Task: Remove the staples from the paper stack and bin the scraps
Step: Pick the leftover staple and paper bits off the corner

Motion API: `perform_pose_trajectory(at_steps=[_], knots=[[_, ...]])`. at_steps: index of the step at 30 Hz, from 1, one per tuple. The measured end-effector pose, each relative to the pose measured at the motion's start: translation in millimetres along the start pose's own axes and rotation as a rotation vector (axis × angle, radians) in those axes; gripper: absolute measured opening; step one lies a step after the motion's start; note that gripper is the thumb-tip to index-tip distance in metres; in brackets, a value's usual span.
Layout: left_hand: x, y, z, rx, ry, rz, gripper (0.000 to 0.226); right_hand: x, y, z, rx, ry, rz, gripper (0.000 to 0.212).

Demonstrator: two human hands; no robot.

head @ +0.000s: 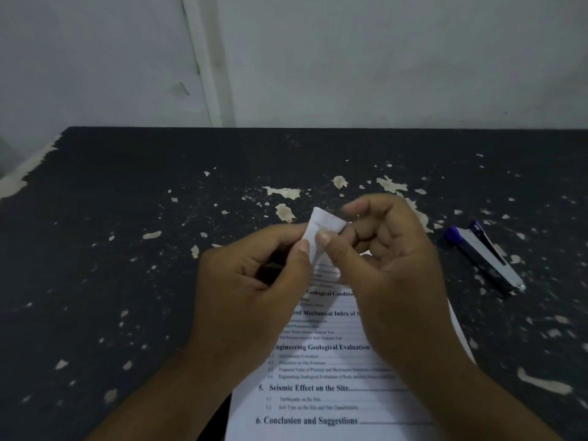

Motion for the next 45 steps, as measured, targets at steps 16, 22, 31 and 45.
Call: perform_pose_trajectory(at_steps=[16, 22, 31, 45], knots=[[8, 5, 6, -0.105, 0.402, -0.334, 0.018, -3, -2, 3, 0.102, 0.061, -0.344, 0.028], [15, 4, 5, -0.086, 0.416, -0.404, 0.019, 0, 0, 5, 0.098, 0.105, -0.323, 0.022], [17, 0, 5, -0.016, 0.5, -0.595, 0.017, 6, 3, 4, 0.033, 0.107, -0.335, 0.019], [20, 1, 7, -0.003, 0.522, -0.598, 0.016, 7, 3, 3, 0.074, 0.113, -0.347, 0.021]])
Point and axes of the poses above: each hand's wrist, its own z-axis towards the middle knuckle, its own y-axis out of the back of the hand, x = y × z, the point moved 1 cm from there along z, towards the middle knuckle, and after that the axes turned 13 degrees about -z, right-handed, at the moved point
